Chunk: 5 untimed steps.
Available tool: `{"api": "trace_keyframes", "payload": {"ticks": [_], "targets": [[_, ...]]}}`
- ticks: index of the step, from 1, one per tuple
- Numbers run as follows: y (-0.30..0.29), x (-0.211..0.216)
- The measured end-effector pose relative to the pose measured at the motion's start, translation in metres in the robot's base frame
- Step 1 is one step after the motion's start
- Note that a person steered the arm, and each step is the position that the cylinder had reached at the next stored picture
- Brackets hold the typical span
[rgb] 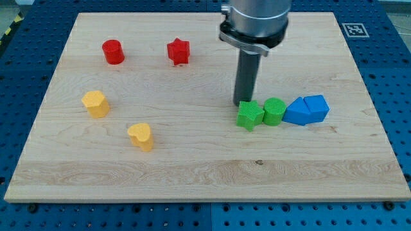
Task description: Place the red circle towards the left side of the red star
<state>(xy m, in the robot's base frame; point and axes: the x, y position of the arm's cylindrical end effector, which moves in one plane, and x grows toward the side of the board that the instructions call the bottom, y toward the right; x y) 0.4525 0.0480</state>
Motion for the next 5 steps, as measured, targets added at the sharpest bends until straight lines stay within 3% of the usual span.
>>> {"api": "trace_keyframes", "payload": {"ticks": [3, 5], "targets": [[-0.040, -0.009], [-0.105, -0.014]]}}
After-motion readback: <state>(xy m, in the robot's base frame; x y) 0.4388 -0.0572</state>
